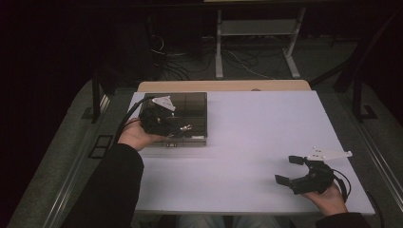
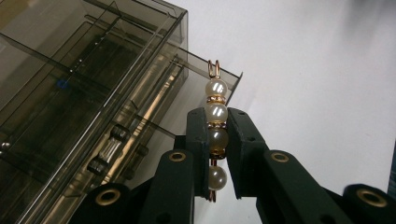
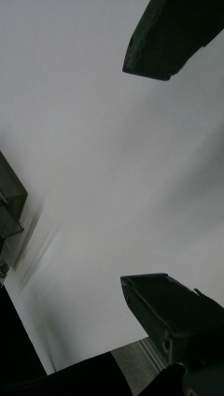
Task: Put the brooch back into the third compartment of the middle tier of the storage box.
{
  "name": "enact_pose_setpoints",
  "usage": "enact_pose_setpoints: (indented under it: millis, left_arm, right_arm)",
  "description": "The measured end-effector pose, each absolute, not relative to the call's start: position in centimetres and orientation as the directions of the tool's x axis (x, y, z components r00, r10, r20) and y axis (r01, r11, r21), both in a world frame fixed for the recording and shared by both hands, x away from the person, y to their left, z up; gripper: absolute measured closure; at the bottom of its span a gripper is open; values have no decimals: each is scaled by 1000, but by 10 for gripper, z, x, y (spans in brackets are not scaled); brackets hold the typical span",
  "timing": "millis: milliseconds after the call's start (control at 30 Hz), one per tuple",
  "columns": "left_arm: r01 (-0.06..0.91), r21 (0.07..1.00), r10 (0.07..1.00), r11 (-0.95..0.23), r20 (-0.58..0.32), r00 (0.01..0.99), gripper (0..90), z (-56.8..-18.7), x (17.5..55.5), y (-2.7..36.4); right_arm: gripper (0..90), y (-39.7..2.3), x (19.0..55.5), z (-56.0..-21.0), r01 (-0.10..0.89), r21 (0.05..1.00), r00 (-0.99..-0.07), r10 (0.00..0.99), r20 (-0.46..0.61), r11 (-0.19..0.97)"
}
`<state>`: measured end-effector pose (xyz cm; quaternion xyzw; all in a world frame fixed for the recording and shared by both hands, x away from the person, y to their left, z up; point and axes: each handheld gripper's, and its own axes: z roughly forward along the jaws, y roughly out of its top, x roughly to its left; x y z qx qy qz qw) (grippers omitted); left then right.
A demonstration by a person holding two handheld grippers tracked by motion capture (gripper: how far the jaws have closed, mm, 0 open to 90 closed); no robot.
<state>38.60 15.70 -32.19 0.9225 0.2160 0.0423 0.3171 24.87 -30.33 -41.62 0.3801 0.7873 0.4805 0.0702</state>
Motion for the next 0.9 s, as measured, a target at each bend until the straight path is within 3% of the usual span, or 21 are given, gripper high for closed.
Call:
enact_pose_setpoints:
  millis: [900]
  left_arm:
    - [397,622,449,-675,-81,890,791,-345,403,121]
  right_arm:
    - [3,-306,248,-415,528,810,-705,663,252,254]
